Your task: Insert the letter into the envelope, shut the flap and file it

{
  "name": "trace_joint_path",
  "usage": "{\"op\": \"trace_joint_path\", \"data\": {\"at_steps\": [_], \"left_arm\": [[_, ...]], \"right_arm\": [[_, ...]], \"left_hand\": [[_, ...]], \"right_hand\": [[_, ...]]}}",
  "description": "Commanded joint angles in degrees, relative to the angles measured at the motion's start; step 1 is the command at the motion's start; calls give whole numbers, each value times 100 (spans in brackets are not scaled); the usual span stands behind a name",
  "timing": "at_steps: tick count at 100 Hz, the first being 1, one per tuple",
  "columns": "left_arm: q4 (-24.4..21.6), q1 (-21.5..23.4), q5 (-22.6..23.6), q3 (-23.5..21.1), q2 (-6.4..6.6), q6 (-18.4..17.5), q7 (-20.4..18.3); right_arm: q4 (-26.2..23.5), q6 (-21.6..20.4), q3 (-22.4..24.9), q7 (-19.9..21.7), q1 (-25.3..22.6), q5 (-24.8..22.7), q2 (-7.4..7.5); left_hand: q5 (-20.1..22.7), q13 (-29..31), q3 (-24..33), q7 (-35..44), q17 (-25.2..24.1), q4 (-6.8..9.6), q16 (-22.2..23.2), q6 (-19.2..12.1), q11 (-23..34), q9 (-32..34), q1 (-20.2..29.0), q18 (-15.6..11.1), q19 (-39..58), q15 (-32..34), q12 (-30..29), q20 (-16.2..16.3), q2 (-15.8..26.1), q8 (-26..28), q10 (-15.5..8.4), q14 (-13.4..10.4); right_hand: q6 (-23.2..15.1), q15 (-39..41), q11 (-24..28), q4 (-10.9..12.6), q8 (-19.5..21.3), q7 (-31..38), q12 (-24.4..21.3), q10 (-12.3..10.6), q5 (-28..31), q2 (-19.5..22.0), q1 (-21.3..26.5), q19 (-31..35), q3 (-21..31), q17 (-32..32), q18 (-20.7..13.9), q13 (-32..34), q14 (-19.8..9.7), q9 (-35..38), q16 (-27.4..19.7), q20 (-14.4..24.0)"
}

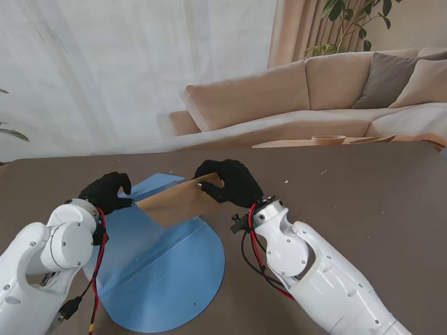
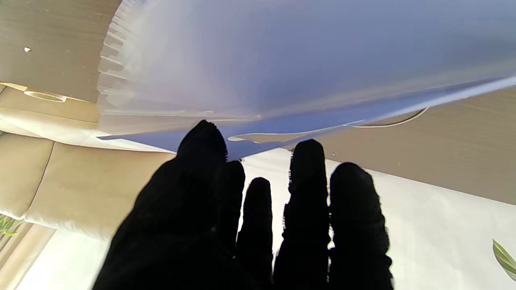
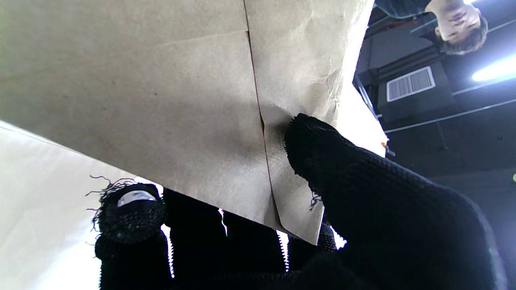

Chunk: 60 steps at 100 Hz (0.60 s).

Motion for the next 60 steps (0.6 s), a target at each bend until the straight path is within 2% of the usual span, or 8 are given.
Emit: {"op": "trace_joint_path", "data": {"at_steps": [1, 14, 28, 37, 42, 46, 54, 60], "left_arm": [[-43, -19, 118, 5, -21, -55, -139], [-30, -47, 230, 29, -11, -86, -204], [0, -71, 270, 50, -6, -112, -233], [26, -80, 282, 64, -4, -110, -235], [36, -90, 311, 71, 3, -100, -281], [41, -96, 324, 78, 7, -86, -308], [59, -115, 414, 102, 13, -75, -355], [72, -136, 452, 121, 19, -68, -397]], "right_arm": [[0, -4, -15, 114, 5, 58, -36], [-1, 2, -10, 170, 3, 160, -38], [-18, 2, -2, 210, -12, 234, -38], [-37, -3, 11, 239, -28, 283, -36], [-46, -2, 20, 243, -36, 296, -36], [-54, -2, 26, 250, -41, 311, -36], [-66, -3, 35, 274, -48, 353, -35], [-68, -7, 37, 286, -49, 387, -37]], "left_hand": [[-97, -262, 232, -312, -229, 155, 137, -138, -180, -251, 341, -119, -119, -147, -138, 44, 75, -320, -99, 26], [324, -490, 847, -980, -520, 88, 4, -238, -408, -208, 368, -66, -662, -603, -357, 58, -33, -991, -117, 67], [412, -670, 1238, -1352, -767, 52, -369, -371, -537, -211, 243, -52, -1335, -1207, -500, -92, 12, -1274, -146, 69], [587, -879, 1506, -2061, -1021, 123, -473, -933, -596, 222, -196, -40, -1676, -1426, -622, -78, 226, -1796, 90, 119], [567, -978, 1573, -2325, -1141, 225, -490, -1237, -629, 555, -434, -4, -1783, -1517, -685, -42, 345, -1996, 60, 153], [513, -1036, 1604, -2409, -1233, 248, -496, -1450, -676, 800, -501, 18, -1854, -1578, -742, -13, 350, -2086, 18, 187], [340, -1095, 1574, -2501, -1358, 247, -505, -1658, -702, 1203, -566, 22, -1950, -1658, -799, 20, 364, -2152, -22, 180], [224, -1015, 1564, -2531, -1353, 249, -480, -1626, -733, 1227, -573, 39, -1945, -1624, -818, 48, 385, -2162, -76, 179]], "right_hand": [[-513, -30, -23, 30, 15, 310, -18, -151, 125, 285, 251, -11, 106, -60, -144, -112, -199, 21, -61, -29], [-499, -32, -9, 32, 14, 322, -7, -143, 121, 286, 253, -10, 117, -60, -144, -107, -200, 17, -59, -32], [-495, -24, 9, 36, 23, 342, 3, -139, 121, 281, 249, -9, 132, -60, -144, -96, -201, 12, -52, -34], [-498, -18, 21, 40, 27, 348, 10, -138, 123, 280, 244, -9, 139, -60, -144, -102, -193, 19, -47, -35], [-499, -9, 26, 44, 28, 349, 13, -142, 122, 275, 245, -8, 148, -60, -144, -105, -190, 14, -41, -36], [-508, -2, 32, 45, 34, 354, 17, -140, 121, 274, 237, -8, 152, -60, -144, -107, -190, 10, -36, -37], [-508, 6, 44, 48, 45, 360, 26, -140, 119, 279, 233, -8, 158, -60, -144, -105, -192, 6, -31, -38], [-512, 14, 56, 52, 52, 361, 34, -134, 118, 281, 229, -7, 164, -60, -144, -113, -189, 5, -25, -39]]}}
